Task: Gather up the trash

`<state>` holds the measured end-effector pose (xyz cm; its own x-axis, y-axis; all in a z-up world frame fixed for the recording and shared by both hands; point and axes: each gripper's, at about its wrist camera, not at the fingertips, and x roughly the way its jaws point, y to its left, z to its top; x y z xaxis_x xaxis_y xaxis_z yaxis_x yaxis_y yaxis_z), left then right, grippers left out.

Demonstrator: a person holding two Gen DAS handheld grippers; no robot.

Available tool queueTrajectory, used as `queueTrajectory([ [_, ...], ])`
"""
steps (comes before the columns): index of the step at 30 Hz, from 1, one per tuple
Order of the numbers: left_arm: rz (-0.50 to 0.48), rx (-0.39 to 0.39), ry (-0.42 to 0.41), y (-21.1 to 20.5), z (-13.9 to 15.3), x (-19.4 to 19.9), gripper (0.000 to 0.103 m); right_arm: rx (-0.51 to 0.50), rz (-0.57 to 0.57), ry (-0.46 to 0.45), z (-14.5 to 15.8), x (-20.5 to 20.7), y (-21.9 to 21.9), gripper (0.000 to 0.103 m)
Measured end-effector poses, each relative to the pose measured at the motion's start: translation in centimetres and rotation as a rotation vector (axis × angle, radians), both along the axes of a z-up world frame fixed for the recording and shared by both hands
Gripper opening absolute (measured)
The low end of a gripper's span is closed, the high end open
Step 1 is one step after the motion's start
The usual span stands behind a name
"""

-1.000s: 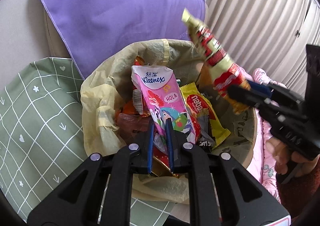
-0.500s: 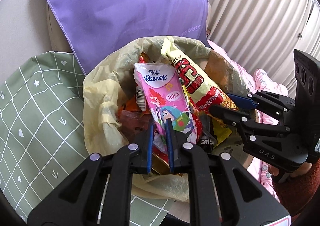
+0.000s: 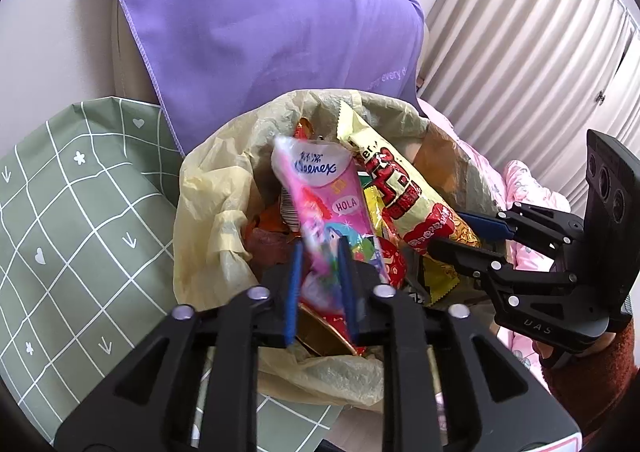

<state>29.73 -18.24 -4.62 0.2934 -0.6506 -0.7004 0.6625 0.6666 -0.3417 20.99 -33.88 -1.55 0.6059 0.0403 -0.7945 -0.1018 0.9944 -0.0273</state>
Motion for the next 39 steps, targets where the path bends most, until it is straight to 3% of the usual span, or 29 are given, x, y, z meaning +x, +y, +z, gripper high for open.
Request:
queueTrajectory([
  [2,0.002,-0.012,0.007,0.3,0.2,0.1,0.024,-0.001,0.009,0.001,0.0,-0.1,0.3,0.042],
  [7,0.083,-0.063,-0.033,2.3,1.6,-0.7,0.034,-0.017,-0.002,-0.031,0.3,-0.7,0.4,0.054],
  [13,0.216,-0.058,-0.157,7.1,3.6,-5.3,0.05,0.077,-0.049,-0.138,2.2,-3.3,-0.3,0.055],
  [18,0.379,-0.014,-0.175,11.7,3.7,-10.3,0.059,0.172,-0.012,-0.194,4.2,-6.6,2.2,0.055],
  [25,0.652,0.165,-0.255,18.2,5.0,-19.4,0.059,0.204,0.128,-0.238,6.0,-12.3,8.4,0.055],
  [28,0.728,0.155,-0.258,20.9,6.0,-23.2,0.059,0.215,0.17,-0.246,6.3,-14.6,11.0,0.055],
  [33,0.872,0.237,-0.322,23.0,7.5,-29.3,0.059,0.241,0.24,-0.265,7.0,-18.8,14.4,0.055],
  [39,0.934,0.235,-0.3,24.7,8.3,-33.9,0.059,0.226,0.283,-0.246,7.2,-22.3,16.9,0.055],
])
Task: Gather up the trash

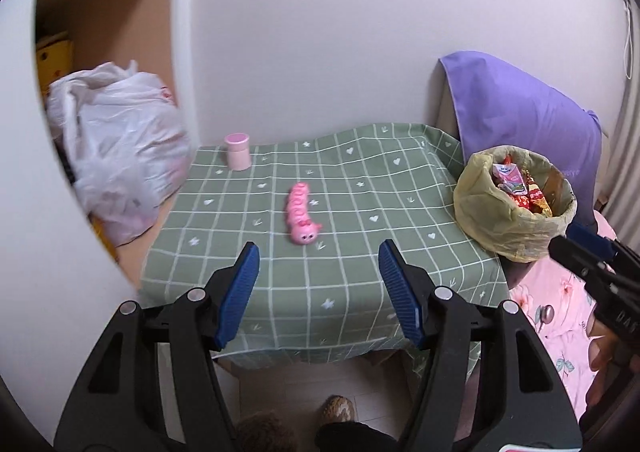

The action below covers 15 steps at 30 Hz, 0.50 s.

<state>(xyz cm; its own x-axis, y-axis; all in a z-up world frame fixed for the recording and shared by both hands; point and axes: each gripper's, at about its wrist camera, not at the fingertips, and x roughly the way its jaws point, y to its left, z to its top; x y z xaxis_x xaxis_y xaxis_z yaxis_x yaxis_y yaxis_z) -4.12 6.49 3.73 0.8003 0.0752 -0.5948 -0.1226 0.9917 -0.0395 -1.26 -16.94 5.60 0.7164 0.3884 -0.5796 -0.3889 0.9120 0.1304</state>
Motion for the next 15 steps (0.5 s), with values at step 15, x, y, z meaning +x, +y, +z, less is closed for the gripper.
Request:
queueTrajectory([
  [15,-0.009,0.017,-0.049,0.0,1.8,-4.5,0.059,-0.015,-0.002,-0.055,1.6,-3.9,2.5,0.055],
])
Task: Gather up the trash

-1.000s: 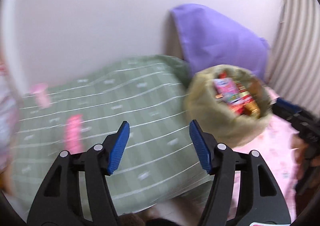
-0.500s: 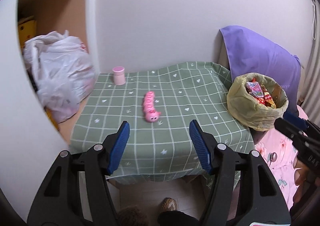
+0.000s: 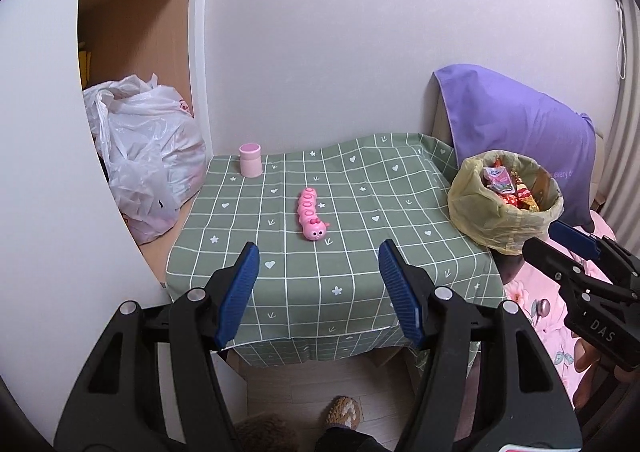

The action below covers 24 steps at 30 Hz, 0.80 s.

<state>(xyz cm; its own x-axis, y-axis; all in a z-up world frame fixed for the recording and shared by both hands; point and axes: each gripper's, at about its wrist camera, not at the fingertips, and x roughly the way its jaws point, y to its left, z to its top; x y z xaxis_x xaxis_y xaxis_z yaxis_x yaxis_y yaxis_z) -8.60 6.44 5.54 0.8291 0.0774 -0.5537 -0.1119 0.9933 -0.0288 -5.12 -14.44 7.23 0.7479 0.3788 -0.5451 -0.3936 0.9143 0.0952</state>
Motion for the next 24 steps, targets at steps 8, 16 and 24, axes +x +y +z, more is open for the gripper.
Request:
queueTrajectory([
  [8,-0.005,0.003,-0.03,-0.12,0.74,-0.27,0.059,0.001,-0.014,-0.007,0.48,-0.36,0.06,0.055],
  [16,-0.012,0.001,-0.034,-0.32,0.9,-0.44,0.059,-0.002,-0.012,-0.007,0.53,-0.22,0.08,0.055],
  [24,-0.015,-0.004,-0.031,-0.36,1.01,-0.47,0.059,-0.005,-0.022,-0.008,0.54,-0.14,0.07,0.055],
])
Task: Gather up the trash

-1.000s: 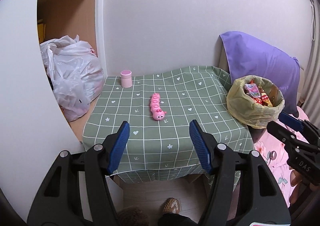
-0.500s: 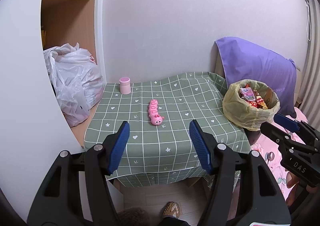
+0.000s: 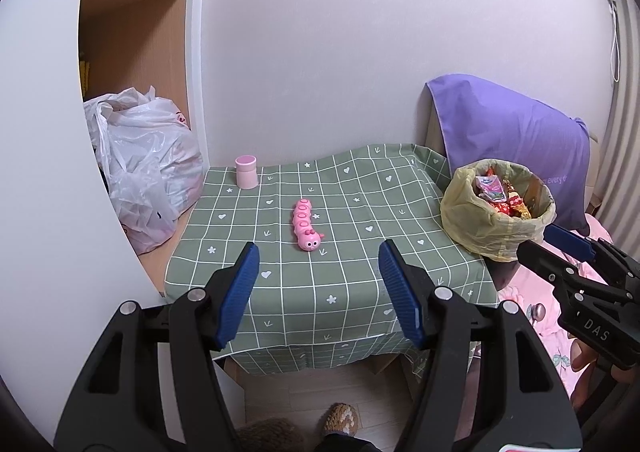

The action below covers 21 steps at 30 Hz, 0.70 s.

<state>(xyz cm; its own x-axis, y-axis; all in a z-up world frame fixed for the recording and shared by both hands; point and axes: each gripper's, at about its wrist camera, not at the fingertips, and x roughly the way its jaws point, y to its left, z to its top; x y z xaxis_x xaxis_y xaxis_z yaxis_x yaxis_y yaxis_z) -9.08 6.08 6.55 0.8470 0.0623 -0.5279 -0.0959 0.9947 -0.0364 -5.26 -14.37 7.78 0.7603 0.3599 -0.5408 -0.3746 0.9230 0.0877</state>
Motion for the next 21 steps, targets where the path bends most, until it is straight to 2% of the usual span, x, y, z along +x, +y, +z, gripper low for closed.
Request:
queueTrajectory([
  [21,-0.015,-0.011,0.007,-0.24,-0.19,0.16,0.059,0.004,-0.021,-0.006,0.09,-0.31,-0.48,0.055],
])
